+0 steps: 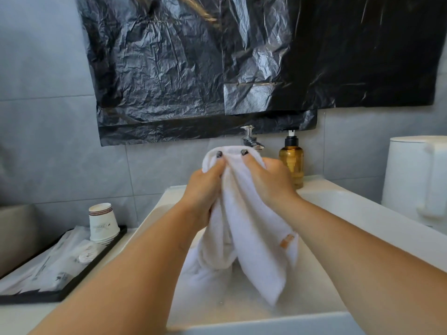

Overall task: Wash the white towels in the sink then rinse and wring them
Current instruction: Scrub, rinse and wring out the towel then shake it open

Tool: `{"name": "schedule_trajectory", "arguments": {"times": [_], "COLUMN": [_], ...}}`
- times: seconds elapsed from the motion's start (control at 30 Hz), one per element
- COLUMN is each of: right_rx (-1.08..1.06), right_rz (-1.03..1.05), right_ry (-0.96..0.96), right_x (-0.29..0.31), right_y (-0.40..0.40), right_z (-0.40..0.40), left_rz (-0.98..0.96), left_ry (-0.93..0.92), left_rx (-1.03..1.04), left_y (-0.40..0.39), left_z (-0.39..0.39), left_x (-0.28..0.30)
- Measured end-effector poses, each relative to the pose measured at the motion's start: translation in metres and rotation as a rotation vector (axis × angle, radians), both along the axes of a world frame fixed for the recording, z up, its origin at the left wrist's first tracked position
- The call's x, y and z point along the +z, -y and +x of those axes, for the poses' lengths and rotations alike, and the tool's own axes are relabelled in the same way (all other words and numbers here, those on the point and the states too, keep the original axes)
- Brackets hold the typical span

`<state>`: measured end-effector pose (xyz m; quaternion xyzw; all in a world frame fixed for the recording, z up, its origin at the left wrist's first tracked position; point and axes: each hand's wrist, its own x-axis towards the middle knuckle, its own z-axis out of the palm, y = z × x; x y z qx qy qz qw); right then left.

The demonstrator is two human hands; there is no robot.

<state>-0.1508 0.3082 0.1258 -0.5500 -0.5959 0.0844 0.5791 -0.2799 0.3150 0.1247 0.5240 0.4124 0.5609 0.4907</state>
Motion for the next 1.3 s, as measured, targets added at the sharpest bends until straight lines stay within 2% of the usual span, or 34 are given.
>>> {"name": "schedule_trajectory", "arguments": {"times": [0.1,0.2,0.33,0.43,0.57,0.63,0.7,0.77,0.8,0.83,0.9,1.0,1.1,1.2,1.3], "right_rx": [0.101,0.033,-0.068,-0.024,0.267,0.555,0.686,0.645,0.626,0.626,0.659,0.656,0.553,0.502,0.437], "right_rz": [0.139,0.226,-0.119,-0.177,-0.146,-0.309,-0.508,-0.7,-0.75,-0.749,-0.634,-0.338,-0.222,-0.217,-0.199], "right_ry": [0.152,0.221,0.01,-0.027,-0.155,-0.24,-0.157,0.062,0.105,0.068,-0.168,-0.404,-0.626,-0.602,-0.532], "right_x": [-0.011,-0.017,-0.004,-0.007,-0.011,-0.006,-0.005,-0.011,-0.014,-0.016,-0.013,-0.003,0.002,-0.001,-0.002], "right_y": [0.011,0.005,-0.01,-0.009,-0.001,0.002,0.002,0.003,0.002,0.0,-0.003,-0.007,-0.01,-0.009,-0.007], "right_z": [-0.036,-0.051,-0.007,-0.005,-0.027,-0.015,0.006,0.019,0.022,0.025,0.028,0.031,0.033,0.028,0.016], "left_rz": [0.019,-0.016,-0.109,-0.094,-0.076,-0.099,-0.089,-0.062,-0.067,-0.085,-0.125,-0.088,-0.05,-0.061,-0.051], "left_ry": [0.141,0.159,0.073,0.068,0.142,0.191,0.267,0.355,0.357,0.328,0.191,-0.085,-0.388,-0.631,-0.788], "left_rx": [0.115,0.014,-0.208,-0.142,0.038,0.065,0.146,0.205,0.206,0.18,0.069,-0.134,-0.295,-0.469,-0.543], "left_y": [-0.008,-0.003,0.011,0.011,-0.004,-0.01,-0.016,-0.02,-0.022,-0.023,-0.021,-0.014,-0.004,0.002,0.01], "left_z": [0.002,0.01,0.026,0.031,0.007,-0.002,-0.009,-0.015,-0.018,-0.022,-0.026,-0.022,-0.013,-0.006,0.006], "left_x": [-0.007,-0.011,-0.009,-0.009,-0.007,-0.004,0.001,0.006,0.007,0.006,0.004,0.001,-0.004,-0.01,-0.02]}}
